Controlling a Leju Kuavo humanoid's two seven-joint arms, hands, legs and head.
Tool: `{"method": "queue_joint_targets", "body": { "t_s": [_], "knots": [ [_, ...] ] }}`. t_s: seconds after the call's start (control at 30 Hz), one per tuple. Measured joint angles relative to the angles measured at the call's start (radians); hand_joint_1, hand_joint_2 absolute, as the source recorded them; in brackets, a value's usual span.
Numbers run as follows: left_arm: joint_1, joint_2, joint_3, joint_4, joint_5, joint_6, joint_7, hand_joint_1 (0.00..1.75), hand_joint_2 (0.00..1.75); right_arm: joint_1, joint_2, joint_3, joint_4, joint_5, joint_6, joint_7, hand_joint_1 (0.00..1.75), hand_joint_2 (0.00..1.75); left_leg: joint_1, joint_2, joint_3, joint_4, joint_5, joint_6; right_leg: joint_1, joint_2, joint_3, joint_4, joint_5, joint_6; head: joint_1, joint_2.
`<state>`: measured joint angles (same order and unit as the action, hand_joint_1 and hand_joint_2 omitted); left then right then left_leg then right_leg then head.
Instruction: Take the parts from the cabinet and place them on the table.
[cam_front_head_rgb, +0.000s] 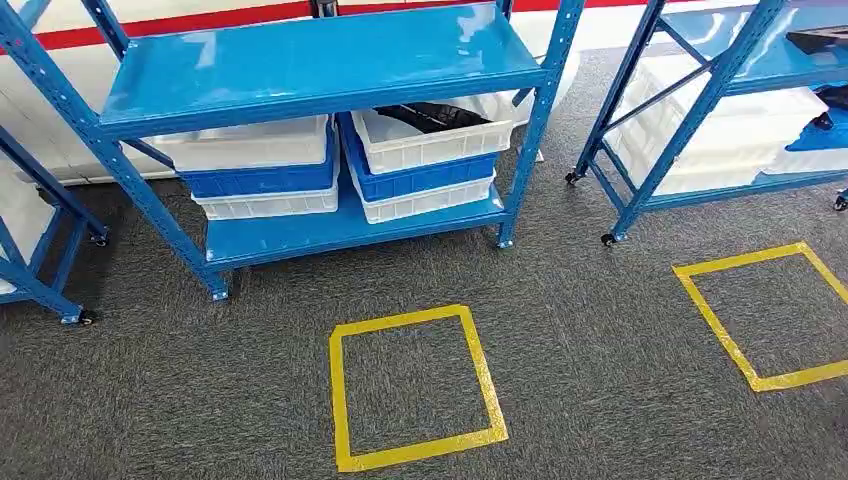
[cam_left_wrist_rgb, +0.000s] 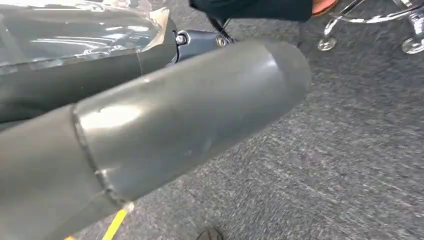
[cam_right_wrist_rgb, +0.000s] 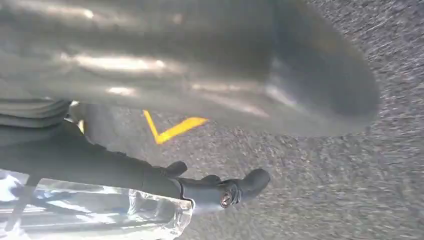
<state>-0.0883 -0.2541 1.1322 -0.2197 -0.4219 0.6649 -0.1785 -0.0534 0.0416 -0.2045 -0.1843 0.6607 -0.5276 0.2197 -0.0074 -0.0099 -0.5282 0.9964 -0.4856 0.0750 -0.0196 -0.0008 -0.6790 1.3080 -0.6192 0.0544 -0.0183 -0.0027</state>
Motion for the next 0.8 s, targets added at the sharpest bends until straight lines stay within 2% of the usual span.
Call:
{"method": "queue_joint_targets", "body": {
  "t_s": [0.03,0.07,0.1,0.13,0.17,0.2,0.23,0.27,0.3,0.33,0.37,0.4,0.43,0.47,0.5,0.53,0.57,0.63,0.67,0.7,0.73,0.8],
  "knots": [
    [0.002,0.0,0.001,0.0,0.0,-0.001,0.0,0.0,0.0,0.005,-0.001,-0.002,0.0,0.0,0.0,0.0,0.0,0.0,-0.001,-0.002,0.01,0.0,-0.007,-0.001,0.001,0.0,0.0,-0.03,0.022,0.003,-0.002,0.0],
    [0.002,0.0,0.002,0.0,0.0,-0.002,0.0,0.0,0.0,0.006,-0.002,-0.003,0.0,0.0,0.0,0.0,0.0,0.0,-0.002,-0.005,0.021,0.0,-0.016,-0.003,0.0,0.0,0.02,-0.101,0.064,0.007,0.0,0.0],
    [0.002,0.0,0.003,0.0,0.0,-0.002,0.0,0.0,0.0,0.007,-0.002,-0.003,0.0,0.0,-0.001,0.0,0.0,0.0,-0.002,-0.005,0.034,0.0,-0.025,-0.006,0.0,0.0,0.053,-0.195,0.117,0.018,-0.001,0.0],
    [0.003,0.0,0.003,0.0,0.0,-0.002,0.0,0.0,0.0,0.008,-0.002,-0.003,0.0,0.002,0.0,0.0,0.0,0.0,-0.002,-0.005,0.035,0.0,-0.036,-0.011,0.0,-0.001,0.082,-0.287,0.175,0.027,0.002,0.0],
    [0.003,0.0,0.003,0.001,0.0,-0.002,0.001,0.0,0.0,0.008,-0.001,-0.003,0.001,0.002,0.0,0.0,0.0,0.0,-0.006,-0.005,0.048,0.004,-0.046,-0.017,0.003,-0.003,0.075,-0.284,0.159,0.01,0.0,0.0],
    [0.003,0.0,0.003,0.001,0.0,-0.002,0.001,0.0,0.0,0.004,-0.001,-0.003,0.001,0.003,0.0,0.0,0.0,0.0,-0.007,-0.005,0.045,0.002,-0.052,-0.025,0.016,-0.01,0.078,-0.283,0.137,-0.013,0.001,0.0],
    [0.002,0.0,0.003,0.001,0.0,-0.002,0.001,0.0,0.0,0.004,-0.002,-0.003,0.001,0.004,-0.001,0.0,0.0,0.0,-0.008,-0.004,0.046,0.0,-0.061,-0.031,0.013,-0.007,0.091,-0.286,0.159,-0.019,-0.002,0.0],
    [0.003,0.0,0.004,0.001,0.002,-0.002,0.001,0.0,0.0,0.006,-0.002,-0.004,0.001,0.003,-0.001,0.0,0.0,0.0,-0.008,-0.004,0.058,0.019,-0.055,-0.034,0.009,-0.005,0.085,-0.288,0.157,-0.03,-0.006,0.0],
    [0.003,0.001,0.004,0.001,0.002,-0.001,0.001,0.0,0.0,0.008,0.0,-0.004,0.001,0.004,-0.001,0.0,0.0,0.0,-0.006,-0.004,0.062,0.023,-0.059,-0.037,-0.001,-0.002,0.107,-0.289,0.154,-0.037,-0.004,0.0],
    [0.003,0.001,0.004,0.001,0.002,-0.001,0.001,0.0,0.0,0.008,0.001,-0.004,0.001,0.005,-0.001,0.0,0.0,0.0,-0.002,-0.003,0.054,0.041,-0.066,-0.045,-0.002,-0.004,0.119,-0.295,0.151,-0.041,-0.005,0.0],
    [0.002,0.001,0.004,0.001,0.002,-0.001,0.001,0.0,0.0,0.007,-0.001,-0.005,0.001,0.005,-0.002,0.0,0.0,0.0,-0.001,0.001,0.029,0.095,-0.072,-0.054,-0.002,-0.003,0.126,-0.295,0.149,-0.046,-0.007,0.0],
    [0.0,0.001,0.003,0.001,0.002,-0.001,0.001,0.0,0.0,0.006,-0.002,-0.005,0.001,0.006,-0.002,0.0,0.0,0.0,0.004,0.002,-0.022,0.176,-0.083,-0.06,-0.003,-0.003,0.128,-0.295,0.144,-0.051,-0.007,0.0],
    [0.001,0.001,0.003,0.001,0.002,-0.001,0.001,0.0,0.0,0.004,-0.001,-0.005,0.001,0.006,-0.002,-0.001,0.0,0.0,0.01,0.002,-0.08,0.257,-0.121,-0.066,-0.003,-0.003,0.131,-0.295,0.138,-0.056,-0.007,0.0],
    [0.001,0.001,0.004,0.001,0.002,-0.001,0.001,0.0,0.0,0.004,-0.001,-0.005,0.001,0.006,-0.002,-0.001,0.0,0.0,0.013,0.002,-0.124,0.31,-0.158,-0.072,-0.003,-0.002,0.136,-0.294,0.131,-0.055,-0.007,0.0],
    [0.003,0.001,0.004,0.001,0.003,-0.001,0.001,0.0,0.0,0.006,-0.001,-0.005,0.001,0.006,-0.002,-0.002,0.0,0.0,0.017,0.002,-0.152,0.329,-0.172,-0.076,-0.004,-0.001,0.144,-0.294,0.124,-0.054,-0.008,0.0],
    [0.004,0.001,0.004,0.001,0.003,-0.001,0.0,0.0,0.0,0.01,-0.001,-0.005,0.001,0.006,-0.002,-0.002,0.0,0.0,0.02,0.003,-0.162,0.309,-0.157,-0.076,-0.005,-0.001,0.155,-0.294,0.115,-0.052,-0.007,0.0],
    [0.005,0.002,0.005,0.001,0.003,-0.001,0.0,0.0,0.0,0.01,-0.001,-0.005,0.001,0.006,-0.002,-0.002,0.0,0.0,0.021,0.004,-0.153,0.257,-0.118,-0.076,-0.007,0.0,0.168,-0.295,0.107,-0.049,-0.007,0.0],
    [0.005,0.002,0.004,0.001,0.001,0.002,-0.005,0.0,0.0,0.008,-0.001,-0.005,0.001,0.006,-0.002,-0.004,0.0,0.0,0.021,0.008,-0.103,0.083,0.016,-0.068,-0.011,0.001,0.191,-0.295,0.091,-0.04,-0.008,0.0],
    [0.006,0.002,0.004,0.001,-0.002,0.004,-0.009,0.0,0.0,0.008,-0.001,-0.006,0.002,0.006,-0.002,-0.006,0.0,0.0,0.017,0.009,-0.097,0.049,0.054,-0.066,-0.008,0.003,0.198,-0.294,0.084,-0.034,-0.01,0.0],
    [0.005,0.003,0.004,0.001,-0.004,0.005,-0.012,0.0,0.0,0.006,0.0,-0.006,0.002,0.006,-0.002,-0.01,0.0,0.0,0.012,0.012,-0.1,0.052,0.013,-0.06,-0.005,0.004,0.201,-0.295,0.078,-0.026,-0.008,0.0],
    [0.005,0.003,0.004,0.001,-0.005,0.005,-0.013,0.0,0.0,0.004,0.0,-0.008,0.002,0.008,-0.002,-0.011,0.0,0.0,0.008,0.01,-0.097,0.054,0.026,-0.051,-0.005,0.004,0.192,-0.296,0.071,-0.017,-0.008,0.0],
    [0.006,0.003,0.005,0.002,-0.008,0.005,-0.011,0.0,0.0,0.001,0.001,-0.008,0.001,0.022,0.002,-0.006,0.0,0.0,0.0,0.004,-0.089,0.044,0.03,-0.034,0.0,-0.002,0.207,-0.312,0.065,-0.002,-0.01,0.0]
  ]
}}
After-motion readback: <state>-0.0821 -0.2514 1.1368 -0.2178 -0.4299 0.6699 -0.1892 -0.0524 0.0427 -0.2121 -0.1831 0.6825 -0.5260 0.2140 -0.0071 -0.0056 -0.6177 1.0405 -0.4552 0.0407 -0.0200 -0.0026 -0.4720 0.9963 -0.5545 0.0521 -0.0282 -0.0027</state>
